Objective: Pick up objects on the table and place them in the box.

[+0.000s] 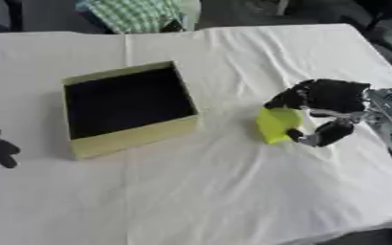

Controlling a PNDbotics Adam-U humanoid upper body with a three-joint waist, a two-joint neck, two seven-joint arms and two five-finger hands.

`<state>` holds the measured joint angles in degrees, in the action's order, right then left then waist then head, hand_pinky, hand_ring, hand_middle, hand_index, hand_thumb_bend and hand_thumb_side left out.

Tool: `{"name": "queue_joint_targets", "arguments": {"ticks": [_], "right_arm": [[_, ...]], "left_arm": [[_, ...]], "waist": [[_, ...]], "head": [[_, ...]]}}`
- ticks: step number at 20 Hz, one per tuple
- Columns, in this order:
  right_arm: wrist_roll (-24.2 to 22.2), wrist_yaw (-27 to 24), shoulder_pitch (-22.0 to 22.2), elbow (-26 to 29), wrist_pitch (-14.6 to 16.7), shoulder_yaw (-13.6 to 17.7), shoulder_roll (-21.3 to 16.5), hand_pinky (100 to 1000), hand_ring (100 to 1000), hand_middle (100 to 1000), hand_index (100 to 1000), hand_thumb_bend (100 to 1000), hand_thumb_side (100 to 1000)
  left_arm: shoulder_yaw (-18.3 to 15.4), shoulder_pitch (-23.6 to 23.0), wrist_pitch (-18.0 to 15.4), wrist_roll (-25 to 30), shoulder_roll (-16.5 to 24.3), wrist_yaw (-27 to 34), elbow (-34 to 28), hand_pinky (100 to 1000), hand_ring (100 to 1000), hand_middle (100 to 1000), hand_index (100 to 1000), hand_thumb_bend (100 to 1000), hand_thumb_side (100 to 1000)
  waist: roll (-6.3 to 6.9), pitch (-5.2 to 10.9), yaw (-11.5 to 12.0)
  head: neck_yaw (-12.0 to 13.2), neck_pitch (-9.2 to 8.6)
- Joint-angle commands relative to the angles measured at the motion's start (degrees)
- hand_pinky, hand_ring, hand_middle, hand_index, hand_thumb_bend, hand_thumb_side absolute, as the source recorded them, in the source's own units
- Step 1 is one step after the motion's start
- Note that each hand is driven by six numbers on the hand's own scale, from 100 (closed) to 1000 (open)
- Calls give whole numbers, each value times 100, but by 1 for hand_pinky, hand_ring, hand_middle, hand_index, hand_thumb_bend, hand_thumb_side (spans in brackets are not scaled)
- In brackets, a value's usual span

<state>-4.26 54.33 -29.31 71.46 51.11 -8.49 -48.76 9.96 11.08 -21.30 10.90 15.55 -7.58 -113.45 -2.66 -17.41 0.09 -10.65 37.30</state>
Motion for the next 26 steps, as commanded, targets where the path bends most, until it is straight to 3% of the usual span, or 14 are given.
{"name": "queue_joint_targets", "arguments": {"ticks": [1, 8, 15, 20, 26], "right_arm": [[67, -214, -48, 219, -29, 94, -165, 720, 752, 340, 1000, 100, 306], [89, -968, -300, 788, -75, 295, -404, 722, 719, 312, 1000, 100, 288], [-154, -1440, -1106, 866, -76, 251, -505, 733, 731, 314, 1000, 100, 328], [-402, -1567, -1916, 465, 8, 145, -180, 736, 727, 312, 1000, 100, 317], [-904, -1498, -2830, -223, 85, -37, 507, 737, 726, 311, 1000, 100, 292]], "left_arm": [[-10, 23, -2, 7, 47, -24, -114, 610, 476, 531, 786, 100, 782], [-5, 11, -5, 11, 63, -21, -114, 610, 476, 531, 786, 100, 781], [31, 21, -24, 38, 83, 16, -114, 610, 475, 531, 785, 100, 779], [71, 32, -33, 81, 87, 55, -114, 610, 476, 531, 786, 100, 780], [132, 40, -47, 143, 75, 92, -114, 610, 476, 531, 785, 100, 782]], "waist": [[-1, 87, 5], [-10, 108, 4], [-33, 137, 89], [-41, 155, 171], [-27, 163, 293]], "head": [[23, -10], [29, -16], [-69, -72], [-168, -119], [-302, -131]]}}
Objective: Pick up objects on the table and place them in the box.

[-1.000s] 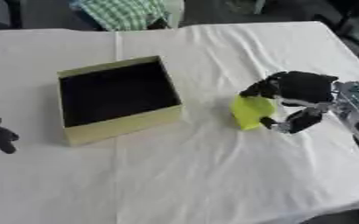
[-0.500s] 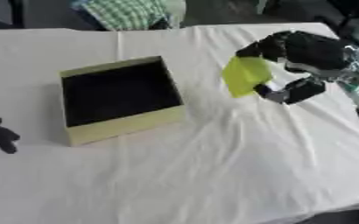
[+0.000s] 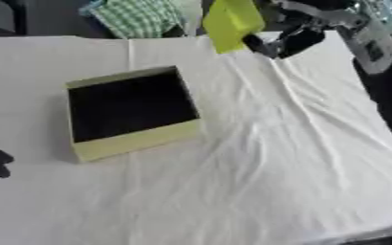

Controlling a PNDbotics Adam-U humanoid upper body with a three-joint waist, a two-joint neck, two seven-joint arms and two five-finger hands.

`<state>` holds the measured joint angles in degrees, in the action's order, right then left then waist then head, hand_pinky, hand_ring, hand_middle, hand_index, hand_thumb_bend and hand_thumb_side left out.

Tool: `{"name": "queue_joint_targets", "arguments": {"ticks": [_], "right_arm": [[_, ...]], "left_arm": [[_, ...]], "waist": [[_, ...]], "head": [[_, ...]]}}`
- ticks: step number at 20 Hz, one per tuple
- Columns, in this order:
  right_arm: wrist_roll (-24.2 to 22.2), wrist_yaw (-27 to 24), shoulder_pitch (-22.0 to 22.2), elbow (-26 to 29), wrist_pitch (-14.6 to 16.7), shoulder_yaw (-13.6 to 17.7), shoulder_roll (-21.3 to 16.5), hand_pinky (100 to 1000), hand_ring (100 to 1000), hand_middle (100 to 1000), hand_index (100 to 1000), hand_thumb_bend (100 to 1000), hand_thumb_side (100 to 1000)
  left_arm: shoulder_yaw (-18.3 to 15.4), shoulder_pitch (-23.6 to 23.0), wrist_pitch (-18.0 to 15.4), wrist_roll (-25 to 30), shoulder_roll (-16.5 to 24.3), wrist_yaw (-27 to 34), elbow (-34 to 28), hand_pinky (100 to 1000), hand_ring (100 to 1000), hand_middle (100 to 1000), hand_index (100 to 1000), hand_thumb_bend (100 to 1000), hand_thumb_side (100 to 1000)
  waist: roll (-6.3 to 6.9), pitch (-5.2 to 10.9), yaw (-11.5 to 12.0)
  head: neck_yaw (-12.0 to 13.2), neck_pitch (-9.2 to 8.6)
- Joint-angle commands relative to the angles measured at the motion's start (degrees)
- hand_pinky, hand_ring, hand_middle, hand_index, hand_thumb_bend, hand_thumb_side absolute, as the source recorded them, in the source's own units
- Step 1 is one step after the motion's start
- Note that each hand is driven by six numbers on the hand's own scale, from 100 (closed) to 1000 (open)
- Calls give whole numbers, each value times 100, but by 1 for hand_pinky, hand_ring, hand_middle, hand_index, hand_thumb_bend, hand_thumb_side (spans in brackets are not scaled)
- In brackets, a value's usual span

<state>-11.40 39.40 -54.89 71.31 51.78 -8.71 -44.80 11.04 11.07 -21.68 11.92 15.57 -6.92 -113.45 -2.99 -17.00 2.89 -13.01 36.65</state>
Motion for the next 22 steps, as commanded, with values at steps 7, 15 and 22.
{"name": "queue_joint_targets", "arguments": {"ticks": [7, 15, 22], "right_arm": [[-693, 217, -877, -913, 19, -77, 891, 733, 718, 308, 1000, 100, 261], [-1063, 534, -1113, -1450, 19, -72, 1507, 730, 714, 307, 1000, 100, 245], [-1162, 869, -1133, -1683, 19, -87, 1838, 733, 720, 318, 1000, 100, 247]], "left_arm": [[112, 70, -6, 142, 30, 75, -114, 610, 476, 532, 785, 100, 784], [174, 97, 1, 227, -24, 142, -114, 608, 475, 531, 784, 100, 784], [194, 111, 4, 250, -54, 188, -114, 608, 475, 531, 783, 100, 784]], "waist": [[9, 103, 186], [23, 99, 363], [48, 98, 414]], "head": [[-261, -83], [-415, -85], [-454, -72]]}}
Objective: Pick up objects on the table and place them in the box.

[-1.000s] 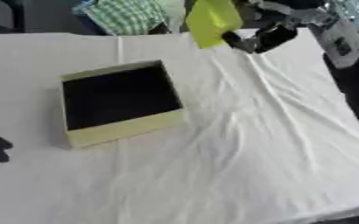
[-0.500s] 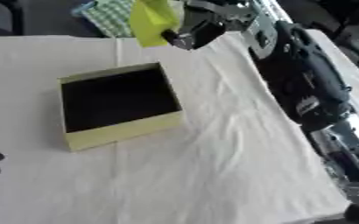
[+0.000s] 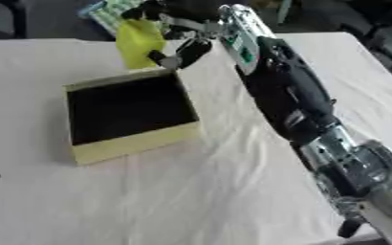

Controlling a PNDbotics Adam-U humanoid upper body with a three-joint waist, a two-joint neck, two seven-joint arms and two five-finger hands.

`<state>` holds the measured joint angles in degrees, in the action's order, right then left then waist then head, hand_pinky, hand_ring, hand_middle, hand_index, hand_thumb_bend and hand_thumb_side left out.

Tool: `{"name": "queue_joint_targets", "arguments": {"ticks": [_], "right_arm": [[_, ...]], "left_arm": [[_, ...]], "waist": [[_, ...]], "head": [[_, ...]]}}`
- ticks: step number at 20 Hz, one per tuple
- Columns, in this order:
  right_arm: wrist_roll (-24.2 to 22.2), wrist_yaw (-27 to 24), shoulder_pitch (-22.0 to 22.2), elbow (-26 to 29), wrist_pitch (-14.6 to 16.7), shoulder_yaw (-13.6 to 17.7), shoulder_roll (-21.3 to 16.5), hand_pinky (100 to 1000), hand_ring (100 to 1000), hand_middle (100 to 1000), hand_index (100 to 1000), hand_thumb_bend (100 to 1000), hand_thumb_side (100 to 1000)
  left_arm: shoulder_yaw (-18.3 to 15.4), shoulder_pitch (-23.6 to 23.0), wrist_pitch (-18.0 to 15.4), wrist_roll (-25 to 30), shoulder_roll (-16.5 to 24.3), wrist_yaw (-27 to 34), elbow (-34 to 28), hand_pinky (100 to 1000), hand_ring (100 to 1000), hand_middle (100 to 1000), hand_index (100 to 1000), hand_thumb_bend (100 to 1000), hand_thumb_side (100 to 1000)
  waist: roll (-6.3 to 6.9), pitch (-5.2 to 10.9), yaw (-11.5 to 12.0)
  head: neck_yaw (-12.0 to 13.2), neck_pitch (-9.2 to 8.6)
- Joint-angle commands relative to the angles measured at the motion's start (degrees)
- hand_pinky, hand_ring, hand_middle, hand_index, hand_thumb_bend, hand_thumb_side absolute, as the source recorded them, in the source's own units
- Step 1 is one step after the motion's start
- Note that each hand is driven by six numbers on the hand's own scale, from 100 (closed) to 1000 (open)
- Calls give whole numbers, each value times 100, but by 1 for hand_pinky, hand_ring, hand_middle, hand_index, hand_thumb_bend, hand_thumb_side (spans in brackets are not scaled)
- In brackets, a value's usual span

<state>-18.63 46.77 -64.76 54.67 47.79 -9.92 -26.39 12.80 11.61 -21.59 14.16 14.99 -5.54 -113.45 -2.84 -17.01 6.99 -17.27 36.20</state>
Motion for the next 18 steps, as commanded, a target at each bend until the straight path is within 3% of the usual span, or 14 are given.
{"name": "queue_joint_targets", "arguments": {"ticks": [1, 18], "right_arm": [[-433, 184, -145, -41, 418, 33, 29, 735, 722, 320, 1000, 100, 250], [-293, 883, 125, -346, 418, -177, 411, 738, 730, 377, 1000, 100, 244]], "left_arm": [[20, 60, -6, 29, 0, 56, -114, 608, 475, 531, 783, 100, 784], [19, 72, -9, 36, -39, 61, -114, 608, 474, 530, 780, 100, 785]], "waist": [[37, 98, 8], [71, 57, 19]], "head": [[-35, -26], [-70, -8]]}}
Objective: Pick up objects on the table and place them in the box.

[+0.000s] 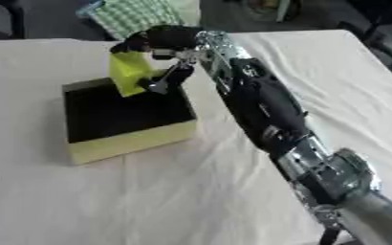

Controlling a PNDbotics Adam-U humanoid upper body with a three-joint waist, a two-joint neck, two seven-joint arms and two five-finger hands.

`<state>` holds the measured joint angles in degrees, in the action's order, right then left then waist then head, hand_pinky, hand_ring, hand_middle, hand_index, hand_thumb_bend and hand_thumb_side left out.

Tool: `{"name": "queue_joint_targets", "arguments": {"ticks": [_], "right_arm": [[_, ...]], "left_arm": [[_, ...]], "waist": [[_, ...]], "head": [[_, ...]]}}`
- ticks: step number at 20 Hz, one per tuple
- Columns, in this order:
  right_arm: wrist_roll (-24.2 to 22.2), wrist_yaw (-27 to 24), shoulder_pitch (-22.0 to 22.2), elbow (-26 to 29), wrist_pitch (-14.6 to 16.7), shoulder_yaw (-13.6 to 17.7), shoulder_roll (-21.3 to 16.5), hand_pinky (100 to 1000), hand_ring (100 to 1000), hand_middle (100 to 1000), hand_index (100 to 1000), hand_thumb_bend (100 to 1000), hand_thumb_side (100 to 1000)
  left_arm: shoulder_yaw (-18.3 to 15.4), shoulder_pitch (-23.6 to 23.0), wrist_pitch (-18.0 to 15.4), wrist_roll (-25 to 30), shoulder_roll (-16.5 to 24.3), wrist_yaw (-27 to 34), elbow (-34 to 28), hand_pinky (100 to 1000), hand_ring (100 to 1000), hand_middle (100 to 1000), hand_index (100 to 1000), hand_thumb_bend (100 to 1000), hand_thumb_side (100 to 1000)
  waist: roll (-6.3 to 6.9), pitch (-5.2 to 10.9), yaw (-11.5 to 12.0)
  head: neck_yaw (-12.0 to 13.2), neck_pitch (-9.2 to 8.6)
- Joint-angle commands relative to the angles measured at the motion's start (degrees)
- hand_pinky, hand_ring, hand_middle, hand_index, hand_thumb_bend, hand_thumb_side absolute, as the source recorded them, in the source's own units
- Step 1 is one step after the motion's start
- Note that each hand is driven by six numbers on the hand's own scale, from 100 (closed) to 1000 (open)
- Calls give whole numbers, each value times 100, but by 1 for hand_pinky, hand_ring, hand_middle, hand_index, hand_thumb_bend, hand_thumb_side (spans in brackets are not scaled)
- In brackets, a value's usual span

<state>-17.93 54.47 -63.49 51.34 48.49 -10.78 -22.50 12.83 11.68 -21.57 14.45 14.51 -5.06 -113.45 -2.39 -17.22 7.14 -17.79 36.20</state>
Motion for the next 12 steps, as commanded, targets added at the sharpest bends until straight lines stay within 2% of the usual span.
{"name": "queue_joint_targets", "arguments": {"ticks": [1, 4, 12], "right_arm": [[-372, 126, 10, -27, 348, -98, 34, 738, 731, 382, 1000, 100, 245], [-395, 173, 48, -80, 348, -100, 61, 738, 732, 389, 1000, 100, 268], [-395, 401, 159, -266, 348, -86, 141, 741, 740, 440, 1000, 100, 428]], "left_arm": [[15, 64, -11, 6, 9, 13, -114, 608, 474, 530, 780, 100, 785], [13, 68, -13, 1, 8, 18, -114, 608, 474, 530, 781, 100, 785], [14, 80, -12, 2, 10, 22, -114, 608, 474, 530, 781, 100, 786]], "waist": [[26, 78, 4], [28, 76, 1], [34, 65, -4]], "head": [[-21, -9], [-24, -13], [-23, 3]]}}
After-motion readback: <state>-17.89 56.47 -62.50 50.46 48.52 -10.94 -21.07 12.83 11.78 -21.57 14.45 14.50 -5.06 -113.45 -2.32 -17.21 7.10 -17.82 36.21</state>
